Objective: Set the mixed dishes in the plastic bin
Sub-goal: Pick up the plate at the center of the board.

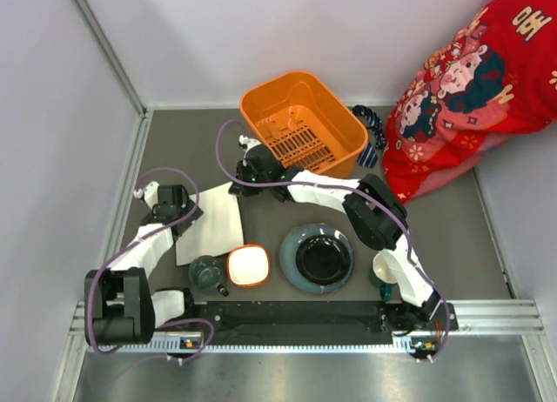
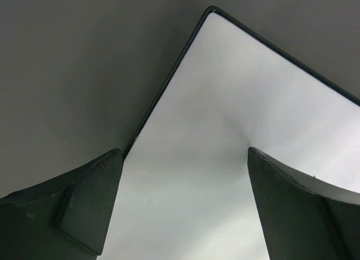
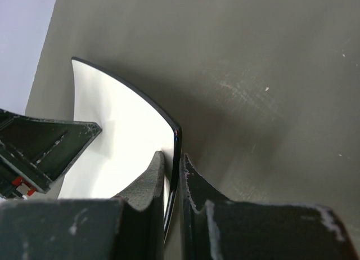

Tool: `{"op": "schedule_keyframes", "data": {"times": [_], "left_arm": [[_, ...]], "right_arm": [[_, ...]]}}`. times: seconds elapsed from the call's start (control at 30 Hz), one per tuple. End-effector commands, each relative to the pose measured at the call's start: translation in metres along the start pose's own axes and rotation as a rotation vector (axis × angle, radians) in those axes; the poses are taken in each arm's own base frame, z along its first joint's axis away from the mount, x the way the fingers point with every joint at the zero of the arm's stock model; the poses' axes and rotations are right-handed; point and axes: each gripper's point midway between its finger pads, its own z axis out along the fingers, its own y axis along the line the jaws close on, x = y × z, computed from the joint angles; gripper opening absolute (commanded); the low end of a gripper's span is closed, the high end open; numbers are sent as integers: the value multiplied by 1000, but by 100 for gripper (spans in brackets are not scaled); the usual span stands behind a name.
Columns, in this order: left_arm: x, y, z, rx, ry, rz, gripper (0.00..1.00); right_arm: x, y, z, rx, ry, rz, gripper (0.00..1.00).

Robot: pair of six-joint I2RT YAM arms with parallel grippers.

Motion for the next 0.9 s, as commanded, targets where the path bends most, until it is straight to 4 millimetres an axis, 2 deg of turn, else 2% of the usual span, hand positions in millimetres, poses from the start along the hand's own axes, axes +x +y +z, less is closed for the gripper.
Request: {"op": "schedule_keyframes", "data": {"times": [0.0,0.37,0.47,0.63,0.87], "left_arm": [[-12,-24,-9,92,-15,-29,95],[-31,-39,-20,141,-42,-35,96],[-33,-41,-21,147,-45,-30,96],[-36,-43,-23,155,-50,-26,97],[-36,-43,-24,160,-52,-27,97]], "right_arm": [[-19,27,-27,-6,-35,-130,0],[-32,9,-34,95,-72,-182,0],[-39,-2,-32,141,-92,-183,0],[-57,-17,-32,192,-129,-190,0],[-81,-21,-42,200,-172,-181,0]]}}
